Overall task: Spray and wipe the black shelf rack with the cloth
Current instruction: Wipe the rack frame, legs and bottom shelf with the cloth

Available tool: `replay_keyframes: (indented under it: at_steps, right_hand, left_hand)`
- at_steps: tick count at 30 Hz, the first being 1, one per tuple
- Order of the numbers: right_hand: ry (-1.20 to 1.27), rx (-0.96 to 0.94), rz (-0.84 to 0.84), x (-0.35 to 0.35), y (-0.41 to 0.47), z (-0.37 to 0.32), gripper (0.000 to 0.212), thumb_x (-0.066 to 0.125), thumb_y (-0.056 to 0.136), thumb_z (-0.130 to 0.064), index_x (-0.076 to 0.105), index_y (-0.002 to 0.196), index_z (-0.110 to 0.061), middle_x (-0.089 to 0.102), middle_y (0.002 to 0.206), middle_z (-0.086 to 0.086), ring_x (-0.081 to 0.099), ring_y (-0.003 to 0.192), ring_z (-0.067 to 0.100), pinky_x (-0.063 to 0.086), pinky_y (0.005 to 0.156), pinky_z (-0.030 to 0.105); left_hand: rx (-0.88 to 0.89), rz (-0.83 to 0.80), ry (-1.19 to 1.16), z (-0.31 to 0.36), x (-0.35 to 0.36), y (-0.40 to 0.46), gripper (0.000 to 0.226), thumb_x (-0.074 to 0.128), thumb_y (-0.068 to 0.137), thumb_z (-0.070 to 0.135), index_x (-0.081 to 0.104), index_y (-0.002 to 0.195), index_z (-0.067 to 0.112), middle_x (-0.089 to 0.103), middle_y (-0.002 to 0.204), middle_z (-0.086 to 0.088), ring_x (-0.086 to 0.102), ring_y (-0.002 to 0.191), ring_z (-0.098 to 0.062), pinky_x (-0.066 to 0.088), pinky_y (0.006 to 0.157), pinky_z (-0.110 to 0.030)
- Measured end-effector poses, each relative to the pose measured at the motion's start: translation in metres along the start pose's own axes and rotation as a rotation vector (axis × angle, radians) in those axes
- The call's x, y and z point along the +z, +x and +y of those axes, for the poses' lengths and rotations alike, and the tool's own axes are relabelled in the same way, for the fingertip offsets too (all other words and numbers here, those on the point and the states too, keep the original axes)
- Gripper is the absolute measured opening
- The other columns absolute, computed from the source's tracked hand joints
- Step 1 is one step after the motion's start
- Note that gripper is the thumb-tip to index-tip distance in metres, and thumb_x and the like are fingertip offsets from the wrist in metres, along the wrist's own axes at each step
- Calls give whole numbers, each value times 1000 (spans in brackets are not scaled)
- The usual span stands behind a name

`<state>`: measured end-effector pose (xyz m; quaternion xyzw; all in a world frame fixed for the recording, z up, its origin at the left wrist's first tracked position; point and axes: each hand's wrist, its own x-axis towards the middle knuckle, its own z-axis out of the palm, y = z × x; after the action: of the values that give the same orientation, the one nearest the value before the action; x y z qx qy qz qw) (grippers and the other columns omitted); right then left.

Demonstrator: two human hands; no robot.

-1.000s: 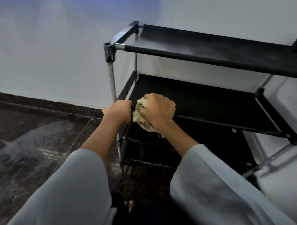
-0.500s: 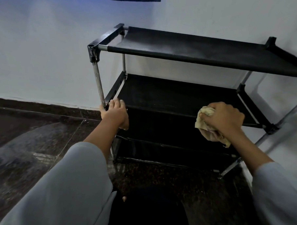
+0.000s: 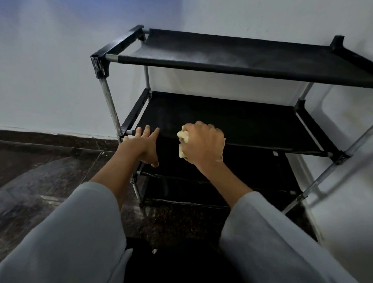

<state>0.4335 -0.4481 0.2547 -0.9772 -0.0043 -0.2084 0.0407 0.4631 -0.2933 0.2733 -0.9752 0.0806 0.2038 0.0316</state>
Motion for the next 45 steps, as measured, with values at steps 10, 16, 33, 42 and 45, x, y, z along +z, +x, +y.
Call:
replay_keyframes:
  at_steps: [10, 16, 33, 42, 45]
  right_hand:
    - [67, 203, -42, -27, -26, 121, 34, 63, 84, -55, 67, 108, -32, 66, 100, -1, 62, 93, 26, 32, 69, 30]
    - [18, 134, -26, -25, -18, 95, 27, 65, 84, -49, 69, 105, -32, 68, 98, -1, 63, 91, 25, 32, 67, 27]
    - [137, 83, -48, -13, -13, 71, 28, 59, 82, -54, 67, 101, -34, 65, 101, -7, 64, 97, 23, 34, 68, 28]
    - [144, 279, -72, -35, -32, 141, 36, 66, 82, -55, 67, 109, -32, 68, 102, 0, 61, 100, 28, 32, 74, 31]
    - [100, 261, 9, -28, -34, 133, 32, 66, 82, -53, 68, 105, -31, 67, 101, -3, 62, 96, 25, 31, 71, 29]
  left_hand:
    - [-6, -9, 3, 0, 1, 5, 103, 66, 85, 26, -15, 149, 26, -21, 157, -4, -16, 145, -29, 11, 116, -55]
    - [33, -49, 33, -8, -5, 11, 97, 61, 87, 14, -13, 150, 27, -17, 158, -5, -13, 145, -32, 15, 116, -53]
    - [88, 3, -121, -10, -1, 4, 96, 60, 87, 5, -8, 150, 24, -18, 157, -6, -16, 144, -29, 12, 117, -48]
    - [112, 13, -146, -13, -1, 1, 94, 62, 88, 11, -6, 151, 26, -17, 158, -6, -17, 144, -28, 6, 117, -48]
    - [118, 6, -117, -12, -4, 0, 92, 60, 89, 8, -5, 151, 27, -14, 158, -6, -14, 145, -29, 7, 116, -46]
